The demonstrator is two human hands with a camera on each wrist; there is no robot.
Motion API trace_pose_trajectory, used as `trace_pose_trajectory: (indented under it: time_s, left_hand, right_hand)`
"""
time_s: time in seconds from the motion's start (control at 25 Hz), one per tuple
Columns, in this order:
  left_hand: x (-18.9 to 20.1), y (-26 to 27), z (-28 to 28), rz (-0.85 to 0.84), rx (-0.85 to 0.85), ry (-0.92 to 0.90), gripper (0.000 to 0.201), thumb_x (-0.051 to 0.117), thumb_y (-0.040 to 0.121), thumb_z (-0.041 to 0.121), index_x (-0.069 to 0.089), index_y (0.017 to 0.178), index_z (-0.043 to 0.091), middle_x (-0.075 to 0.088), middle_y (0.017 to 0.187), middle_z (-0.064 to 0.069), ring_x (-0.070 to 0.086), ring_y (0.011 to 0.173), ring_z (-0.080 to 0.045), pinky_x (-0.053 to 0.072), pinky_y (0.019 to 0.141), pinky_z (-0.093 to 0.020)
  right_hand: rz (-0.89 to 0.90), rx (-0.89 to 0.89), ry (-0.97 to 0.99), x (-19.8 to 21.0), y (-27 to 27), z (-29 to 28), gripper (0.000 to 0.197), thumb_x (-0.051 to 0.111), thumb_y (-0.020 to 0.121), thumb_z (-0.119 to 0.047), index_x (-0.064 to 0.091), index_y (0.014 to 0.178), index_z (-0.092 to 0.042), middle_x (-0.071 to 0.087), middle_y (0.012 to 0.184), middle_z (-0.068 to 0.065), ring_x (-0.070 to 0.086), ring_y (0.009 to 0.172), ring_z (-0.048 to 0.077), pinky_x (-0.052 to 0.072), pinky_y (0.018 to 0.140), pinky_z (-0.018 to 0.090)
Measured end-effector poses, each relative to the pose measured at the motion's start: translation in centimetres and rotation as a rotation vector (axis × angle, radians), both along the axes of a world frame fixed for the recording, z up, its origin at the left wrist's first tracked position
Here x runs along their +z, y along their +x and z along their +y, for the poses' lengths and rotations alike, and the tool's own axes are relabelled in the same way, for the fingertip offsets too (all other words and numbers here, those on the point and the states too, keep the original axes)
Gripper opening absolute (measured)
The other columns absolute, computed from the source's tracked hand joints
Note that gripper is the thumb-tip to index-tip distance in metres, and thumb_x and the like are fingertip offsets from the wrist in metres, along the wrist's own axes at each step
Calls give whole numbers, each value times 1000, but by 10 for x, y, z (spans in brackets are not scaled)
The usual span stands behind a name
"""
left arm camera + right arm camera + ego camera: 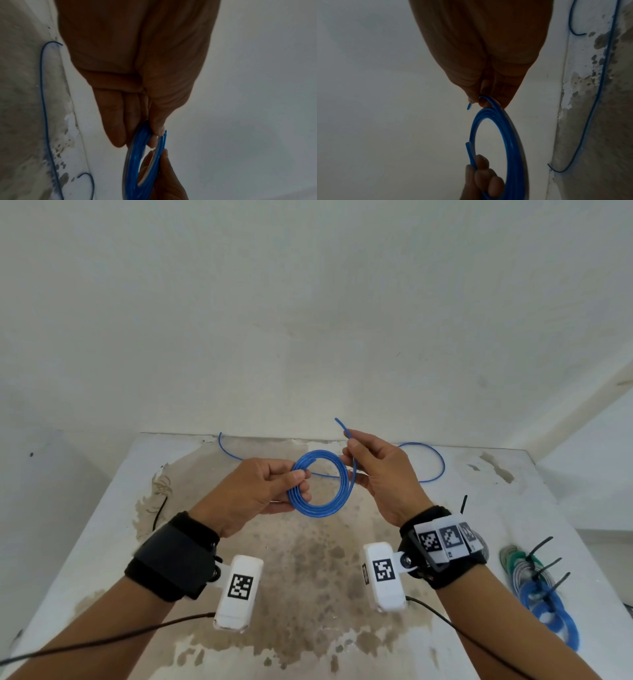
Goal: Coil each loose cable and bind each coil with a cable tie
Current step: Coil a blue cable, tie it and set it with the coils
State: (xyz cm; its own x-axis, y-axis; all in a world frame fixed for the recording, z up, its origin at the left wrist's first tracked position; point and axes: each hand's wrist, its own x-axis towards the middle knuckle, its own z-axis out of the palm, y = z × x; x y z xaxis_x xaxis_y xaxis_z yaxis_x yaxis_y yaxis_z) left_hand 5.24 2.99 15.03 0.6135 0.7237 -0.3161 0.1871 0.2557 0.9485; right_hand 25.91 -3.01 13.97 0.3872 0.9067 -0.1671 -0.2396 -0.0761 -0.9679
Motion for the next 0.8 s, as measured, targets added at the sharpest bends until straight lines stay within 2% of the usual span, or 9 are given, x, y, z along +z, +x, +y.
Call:
trace_pose_trajectory:
  time_s: [0.16,0.32,0.48,0.6,0.68,0.8]
  left_hand:
    - [5,-4,3,58,-91,7,20,60,98,24,72,108,12,75,89,-2,73,89,-14,59,88,-30]
    - [8,-7,11,149,-199,41,21,61,99,24,72,109,9,73,86,-2,71,85,-13,58,79,-24]
    - [5,-6,13,166,-214,66,18,58,100,17,70,106,6,69,80,-1,70,78,-12,56,72,-20]
    - [-2,-2,8,247,-240,204,16,53,104,19,67,97,14,67,79,2,71,79,-14,53,75,-25]
    - [-8,2,0,256,-218,228,18,45,106,20,59,94,17,64,79,3,71,75,-17,50,74,-32]
    - [-17,9,-10,206,-143,163,19,42,106,17,52,89,17,50,72,4,54,59,-10,49,70,-39]
  right_hand:
    - [-110,110,-15,2,-6,-2,16,64,98,-13,72,112,-17,71,92,7,70,83,12,58,73,27]
    - [-130,232,-68,2,-8,-9,14,66,97,-12,76,107,-13,76,94,6,75,87,18,58,73,26]
    - [-128,267,-127,-3,-11,-15,15,65,98,-13,75,108,-8,75,93,9,74,83,19,59,72,28]
    - [-133,277,-155,-7,-15,-19,11,62,100,-11,68,105,-4,76,92,12,75,77,22,61,68,31]
    - [-161,268,-171,-9,-18,-21,8,61,100,-11,66,102,-5,75,88,12,75,73,23,60,65,33]
    - [-221,259,-166,-12,-22,-25,8,60,101,-12,67,97,-9,74,86,11,74,71,24,58,60,34]
